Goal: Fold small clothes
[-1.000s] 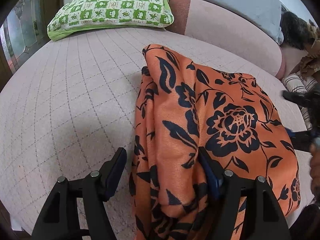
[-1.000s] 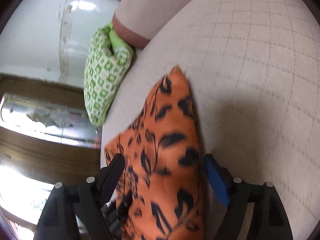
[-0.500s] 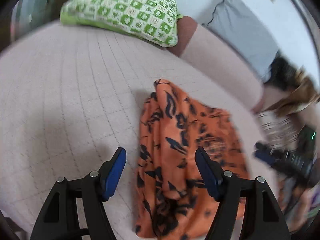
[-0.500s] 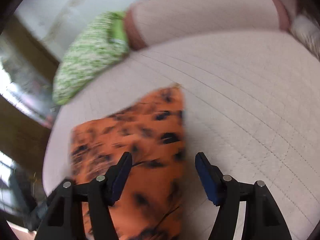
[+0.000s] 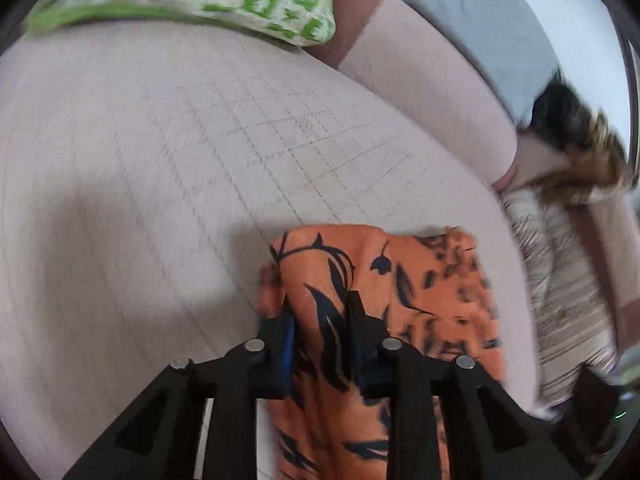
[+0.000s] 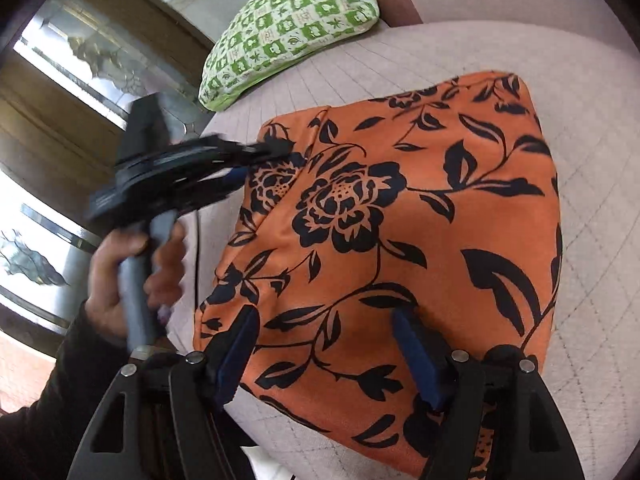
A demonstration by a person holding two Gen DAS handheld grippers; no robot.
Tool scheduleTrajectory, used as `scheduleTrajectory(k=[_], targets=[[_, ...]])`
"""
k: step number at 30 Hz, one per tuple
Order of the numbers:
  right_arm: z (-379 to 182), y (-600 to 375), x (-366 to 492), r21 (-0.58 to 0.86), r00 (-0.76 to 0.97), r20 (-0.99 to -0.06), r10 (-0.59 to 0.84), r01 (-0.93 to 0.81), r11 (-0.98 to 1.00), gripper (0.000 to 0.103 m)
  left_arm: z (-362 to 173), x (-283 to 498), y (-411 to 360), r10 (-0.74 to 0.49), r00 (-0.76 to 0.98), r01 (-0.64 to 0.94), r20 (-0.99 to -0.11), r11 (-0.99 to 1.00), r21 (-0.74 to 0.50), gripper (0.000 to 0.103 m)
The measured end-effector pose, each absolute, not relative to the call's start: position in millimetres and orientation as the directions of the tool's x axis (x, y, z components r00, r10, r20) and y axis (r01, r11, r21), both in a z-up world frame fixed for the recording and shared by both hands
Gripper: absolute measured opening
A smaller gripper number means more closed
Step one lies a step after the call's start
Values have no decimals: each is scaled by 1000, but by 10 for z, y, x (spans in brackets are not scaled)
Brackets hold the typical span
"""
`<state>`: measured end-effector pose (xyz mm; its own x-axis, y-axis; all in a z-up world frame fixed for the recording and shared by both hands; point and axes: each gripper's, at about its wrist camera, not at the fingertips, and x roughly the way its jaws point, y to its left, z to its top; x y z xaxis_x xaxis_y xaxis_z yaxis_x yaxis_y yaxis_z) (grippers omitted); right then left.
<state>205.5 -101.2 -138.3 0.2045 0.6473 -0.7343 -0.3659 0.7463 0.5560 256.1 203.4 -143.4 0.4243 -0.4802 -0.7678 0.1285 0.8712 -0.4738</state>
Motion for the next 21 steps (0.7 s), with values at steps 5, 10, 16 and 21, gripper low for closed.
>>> scheduleTrajectory(k=[5, 10, 16, 21], targets=[[-1390, -1133, 1913, 548, 208, -724, 658, -407, 731, 74, -1463, 2613, 1800, -355, 464, 302, -811, 925, -232, 27], [-1359, -1198, 1834, 551, 222, -714, 665, -407, 728, 78, -1344, 2504, 2071, -394, 466, 182, -792, 919, -349, 53], [-1314, -1069, 1892, 540, 233, -721, 652, -401, 740, 82, -1108, 2134, 2012, -363, 516, 203, -776, 932, -300, 52], [-1316, -1001, 1862, 513, 234, -739, 631, -411, 754, 83, -1367, 2312, 2074, -405, 446, 103, -798, 909, -404, 19]])
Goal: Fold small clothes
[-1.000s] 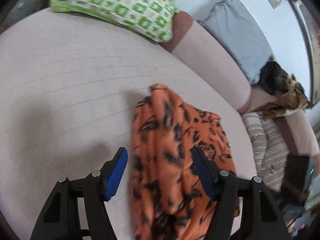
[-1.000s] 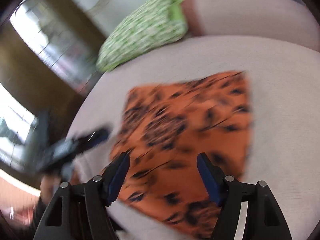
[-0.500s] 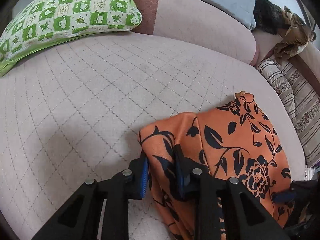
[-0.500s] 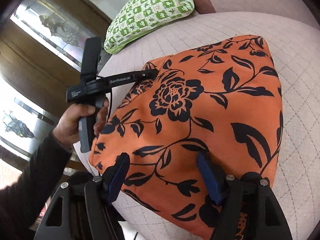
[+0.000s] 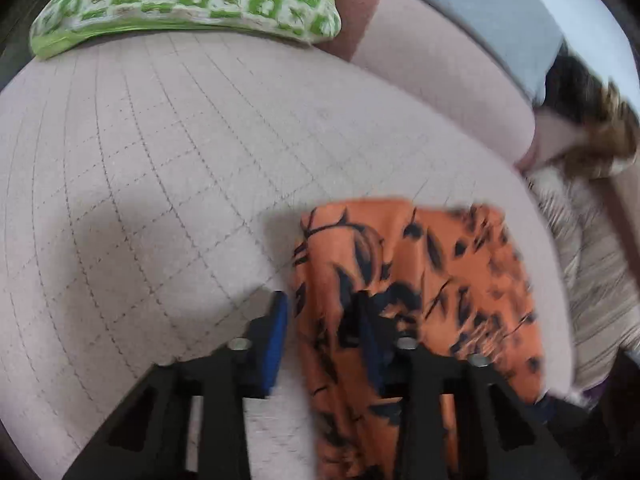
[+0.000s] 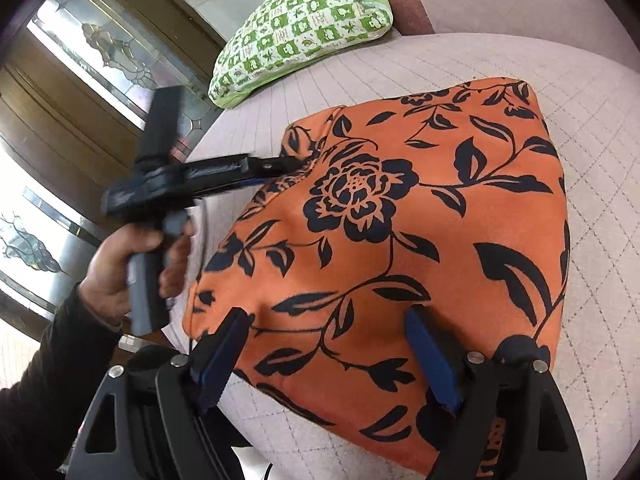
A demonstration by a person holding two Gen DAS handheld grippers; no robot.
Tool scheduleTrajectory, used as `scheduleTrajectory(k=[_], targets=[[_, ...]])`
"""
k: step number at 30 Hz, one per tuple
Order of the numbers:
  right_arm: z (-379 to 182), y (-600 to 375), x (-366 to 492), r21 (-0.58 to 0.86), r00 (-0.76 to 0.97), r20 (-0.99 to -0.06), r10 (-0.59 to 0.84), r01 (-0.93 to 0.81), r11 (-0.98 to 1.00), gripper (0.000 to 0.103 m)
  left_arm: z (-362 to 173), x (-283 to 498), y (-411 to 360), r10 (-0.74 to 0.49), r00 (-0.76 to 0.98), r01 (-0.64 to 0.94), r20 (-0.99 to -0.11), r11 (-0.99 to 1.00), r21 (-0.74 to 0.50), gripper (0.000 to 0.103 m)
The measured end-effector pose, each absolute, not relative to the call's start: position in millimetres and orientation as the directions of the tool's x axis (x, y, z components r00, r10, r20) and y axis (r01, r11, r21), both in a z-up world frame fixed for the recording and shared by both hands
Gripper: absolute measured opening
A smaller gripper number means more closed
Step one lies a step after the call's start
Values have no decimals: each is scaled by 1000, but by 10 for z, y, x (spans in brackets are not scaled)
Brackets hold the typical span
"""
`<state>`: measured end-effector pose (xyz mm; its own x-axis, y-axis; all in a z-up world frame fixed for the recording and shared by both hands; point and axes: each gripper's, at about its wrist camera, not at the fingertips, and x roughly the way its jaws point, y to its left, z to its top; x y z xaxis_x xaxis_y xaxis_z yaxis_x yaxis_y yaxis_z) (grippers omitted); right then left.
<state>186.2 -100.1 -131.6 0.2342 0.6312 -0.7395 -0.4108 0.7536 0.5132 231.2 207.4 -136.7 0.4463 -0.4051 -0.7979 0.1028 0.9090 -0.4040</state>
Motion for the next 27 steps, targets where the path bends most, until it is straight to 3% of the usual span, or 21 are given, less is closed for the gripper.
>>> scheduleTrajectory(k=[3, 6, 7, 8, 9, 10, 12, 14, 15, 18, 20, 23, 26, 27], targets=[[-1328, -1067, 1895, 556, 215, -724, 655, -379, 740, 83, -1078, 2237, 1957, -425, 488, 174, -762, 903, -392, 19], [-1377, -1152, 1945, 625, 207, -686, 697, -321, 711, 84, -1091, 2312, 1958, -420, 485, 143, -767, 903, -405, 80], [-1380, -1152, 1944, 627, 206, -685, 699, -323, 709, 84, -1136, 2358, 1969, -382, 497, 107, -779, 918, -381, 77], [-1376, -1144, 1931, 618, 203, -690, 695, -334, 711, 84, -1238, 2421, 1959, -371, 473, 94, -799, 923, -373, 67], [-1367, -1138, 1918, 610, 201, -695, 691, -344, 714, 84, -1327, 2490, 1930, -393, 434, 106, -811, 916, -388, 21], [-1363, -1134, 1910, 604, 198, -699, 688, -352, 715, 84, -1352, 2507, 1904, -393, 428, 120, -814, 917, -380, 17], [-1364, -1144, 1896, 603, 189, -700, 689, -359, 712, 84, -1279, 2451, 1814, -362, 474, 177, -803, 932, -316, 14], [-1372, -1167, 1886, 614, 189, -691, 698, -357, 704, 84, -1407, 2491, 1793, -324, 462, 174, -826, 946, -273, 20], [-1374, -1175, 1882, 617, 188, -689, 700, -356, 702, 84, -1442, 2512, 1840, -342, 459, 160, -820, 940, -302, 26], [-1365, -1190, 1860, 611, 185, -695, 695, -357, 706, 84, -1316, 2428, 2010, -358, 476, 84, -804, 928, -363, 60], [-1364, -1209, 1865, 620, 181, -690, 701, -352, 701, 84, -1085, 2211, 2121, -421, 513, 98, -748, 895, -436, 60], [-1366, -1277, 1893, 647, 187, -671, 717, -323, 690, 84, -745, 1728, 2098, -421, 578, 155, -699, 898, -412, 60], [-1364, -1351, 1915, 686, 199, -641, 741, -286, 670, 84, -873, 1418, 1915, -348, 564, 153, -749, 935, -320, 59], [-1366, -1393, 1927, 707, 209, -622, 755, -265, 656, 84, -1011, 1422, 1893, -333, 530, 135, -780, 941, -310, 41]])
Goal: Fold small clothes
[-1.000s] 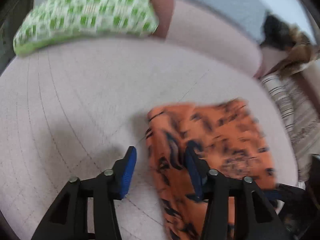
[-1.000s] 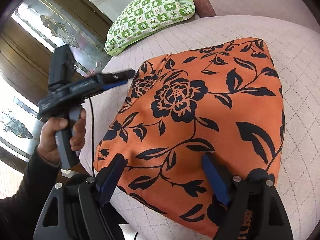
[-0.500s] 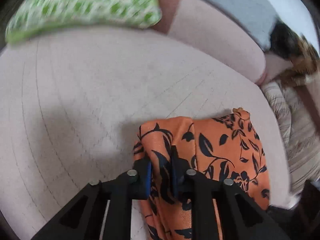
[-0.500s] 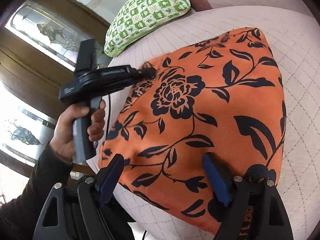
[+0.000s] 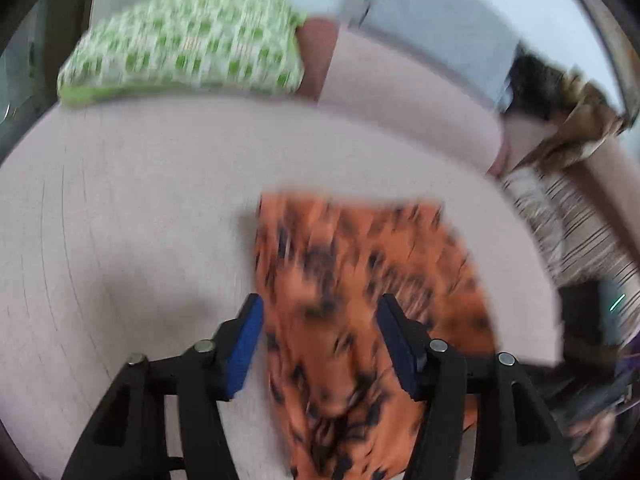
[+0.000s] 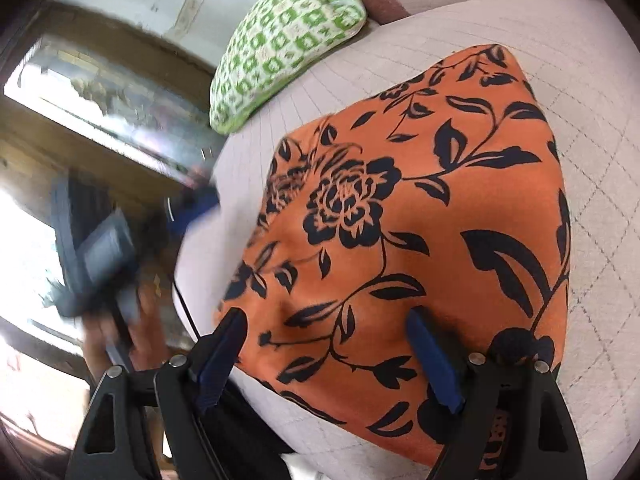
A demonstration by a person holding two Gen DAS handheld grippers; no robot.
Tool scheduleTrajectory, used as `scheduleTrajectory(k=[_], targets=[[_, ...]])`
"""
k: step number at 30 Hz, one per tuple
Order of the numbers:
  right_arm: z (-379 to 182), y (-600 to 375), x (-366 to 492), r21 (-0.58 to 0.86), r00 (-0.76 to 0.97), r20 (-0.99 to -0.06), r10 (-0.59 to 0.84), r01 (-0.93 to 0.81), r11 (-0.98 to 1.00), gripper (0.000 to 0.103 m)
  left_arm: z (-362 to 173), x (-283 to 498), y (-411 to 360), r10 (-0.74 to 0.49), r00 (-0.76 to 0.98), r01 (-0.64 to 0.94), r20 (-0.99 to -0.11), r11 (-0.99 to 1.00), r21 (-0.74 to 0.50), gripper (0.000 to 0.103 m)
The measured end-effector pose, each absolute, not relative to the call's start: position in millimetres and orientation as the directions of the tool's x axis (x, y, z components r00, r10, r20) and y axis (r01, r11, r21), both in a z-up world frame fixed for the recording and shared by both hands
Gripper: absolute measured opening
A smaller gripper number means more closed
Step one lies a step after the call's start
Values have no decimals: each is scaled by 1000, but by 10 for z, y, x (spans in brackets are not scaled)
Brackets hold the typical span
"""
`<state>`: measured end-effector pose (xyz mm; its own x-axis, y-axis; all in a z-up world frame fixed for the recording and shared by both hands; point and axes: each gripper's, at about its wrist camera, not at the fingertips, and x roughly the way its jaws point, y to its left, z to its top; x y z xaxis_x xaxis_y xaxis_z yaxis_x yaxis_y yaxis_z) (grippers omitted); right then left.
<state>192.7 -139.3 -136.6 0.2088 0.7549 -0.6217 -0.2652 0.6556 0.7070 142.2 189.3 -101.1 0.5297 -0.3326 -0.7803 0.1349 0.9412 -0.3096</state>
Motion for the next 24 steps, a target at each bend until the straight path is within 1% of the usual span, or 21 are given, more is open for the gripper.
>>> scheduleTrajectory(k=[1, 2, 3, 5, 6, 8, 9, 10, 12, 14, 15, 16, 17, 19, 20, 21, 22, 24], targets=[[-1371, -1444, 1935, 732, 220, -598, 771, -240, 637, 84, -1323, 1487, 1888, -306, 442, 73, -843, 949, -306, 23], [-1369, -1490, 1936, 753, 228, -579, 783, -219, 621, 84, -1453, 1478, 1927, -324, 419, 42, -848, 940, -338, 23], [-1355, -1555, 1928, 778, 235, -554, 799, -196, 597, 84, -1485, 1457, 1976, -346, 442, 32, -828, 928, -370, 23], [-1306, -1666, 1895, 809, 247, -515, 821, -177, 561, 84, -1387, 1439, 1976, -349, 448, 23, -823, 925, -380, 19], [-1262, -1749, 1855, 819, 259, -495, 829, -179, 545, 84, -1327, 1420, 1977, -352, 453, 27, -819, 924, -381, 19], [-1214, -1892, 1800, 826, 292, -476, 830, -175, 535, 84, -1174, 1352, 1982, -380, 467, 33, -799, 910, -414, 22], [-1202, -1953, 1775, 833, 305, -463, 832, -173, 526, 84, -1096, 1285, 1971, -384, 484, 37, -786, 906, -421, 35], [-1205, -2013, 1756, 840, 314, -451, 836, -168, 516, 84, -1038, 1215, 1955, -387, 503, 49, -773, 906, -421, 42], [-1215, -2123, 1714, 854, 329, -430, 841, -154, 497, 84, -919, 1068, 1829, -389, 538, 103, -748, 911, -399, 43], [-1249, -2199, 1656, 876, 334, -394, 856, -147, 460, 84, -1025, 1088, 1626, -343, 508, 124, -790, 937, -326, 41], [-1280, -2215, 1652, 888, 327, -373, 868, -145, 436, 84, -1134, 1106, 1573, -310, 488, 114, -816, 949, -293, 32], [-1404, -2220, 1653, 911, 299, -346, 889, -118, 395, 85, -1281, 1160, 1583, -270, 471, 84, -840, 961, -262, 30], [-1404, -2220, 1653, 911, 299, -346, 889, -118, 395, 85, -1307, 1177, 1616, -256, 476, 61, -841, 964, -259, 30], [-1616, -2207, 1692, 920, 255, -366, 895, -49, 390, 85, -1192, 1158, 1646, -268, 480, 29, -835, 957, -290, 31], [-1646, -2235, 1682, 927, 262, -352, 898, -38, 374, 85, -1105, 1126, 1632, -269, 497, 31, -825, 956, -292, 32], [-1615, -2253, 1671, 928, 269, -345, 899, -43, 369, 85, -1019, 1080, 1617, -259, 518, 39, -815, 959, -280, 35], [-1564, -2266, 1666, 926, 277, -347, 896, -52, 375, 85, -913, 1024, 1579, -240, 543, 59, -805, 967, -249, 42], [-1416, -2277, 1640, 913, 303, -348, 887, -103, 394, 85, -792, 960, 1511, -229, 570, 75, -789, 971, -227, 51]])
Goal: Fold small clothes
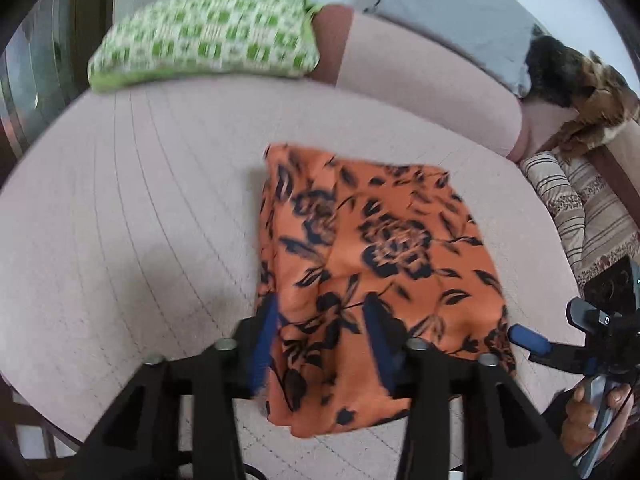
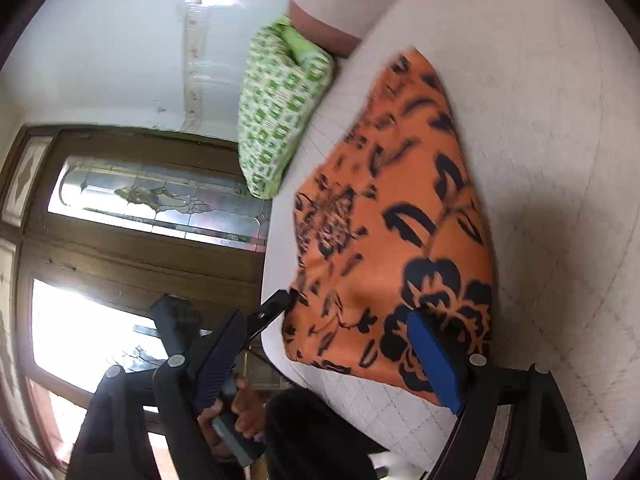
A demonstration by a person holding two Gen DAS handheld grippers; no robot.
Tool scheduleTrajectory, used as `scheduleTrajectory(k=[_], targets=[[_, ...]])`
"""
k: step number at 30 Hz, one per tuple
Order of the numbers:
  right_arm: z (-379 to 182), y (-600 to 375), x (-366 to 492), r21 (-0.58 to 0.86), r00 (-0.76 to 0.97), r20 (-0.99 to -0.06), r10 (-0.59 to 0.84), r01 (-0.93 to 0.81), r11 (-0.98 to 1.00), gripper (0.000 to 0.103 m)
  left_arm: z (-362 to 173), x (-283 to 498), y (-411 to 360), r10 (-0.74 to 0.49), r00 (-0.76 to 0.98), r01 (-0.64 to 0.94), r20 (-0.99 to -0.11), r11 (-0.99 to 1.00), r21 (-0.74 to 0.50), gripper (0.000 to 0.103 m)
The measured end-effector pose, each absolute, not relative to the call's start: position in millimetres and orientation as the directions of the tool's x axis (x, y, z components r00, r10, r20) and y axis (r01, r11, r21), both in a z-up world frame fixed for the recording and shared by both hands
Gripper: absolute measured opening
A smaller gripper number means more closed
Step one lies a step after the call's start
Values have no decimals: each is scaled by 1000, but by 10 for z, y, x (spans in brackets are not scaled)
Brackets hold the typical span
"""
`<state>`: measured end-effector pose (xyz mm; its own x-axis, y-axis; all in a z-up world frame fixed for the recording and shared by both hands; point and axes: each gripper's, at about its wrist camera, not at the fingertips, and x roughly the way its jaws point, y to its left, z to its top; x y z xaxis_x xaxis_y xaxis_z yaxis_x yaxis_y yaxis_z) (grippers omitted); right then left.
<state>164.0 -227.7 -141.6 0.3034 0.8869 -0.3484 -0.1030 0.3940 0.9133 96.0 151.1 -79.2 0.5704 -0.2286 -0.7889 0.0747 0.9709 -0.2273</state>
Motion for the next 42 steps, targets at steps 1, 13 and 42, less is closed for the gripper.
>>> scheduleTrajectory(k=[1, 13, 42], targets=[[-1372, -2281, 1624, 908, 311, -348, 884, -123, 401, 85, -784, 943, 1481, -226, 575, 79, -787, 972, -222, 51], [-1518, -2482, 1471, 876, 370, -402, 837, -112, 470, 85, -881, 870, 1235, -193, 561, 96, -805, 981, -168, 57], [-1886, -1964, 2618, 746, 233, -630, 741, -86, 661, 65, -1501, 1708, 1692, -416, 424, 75, -805, 902, -426, 34]])
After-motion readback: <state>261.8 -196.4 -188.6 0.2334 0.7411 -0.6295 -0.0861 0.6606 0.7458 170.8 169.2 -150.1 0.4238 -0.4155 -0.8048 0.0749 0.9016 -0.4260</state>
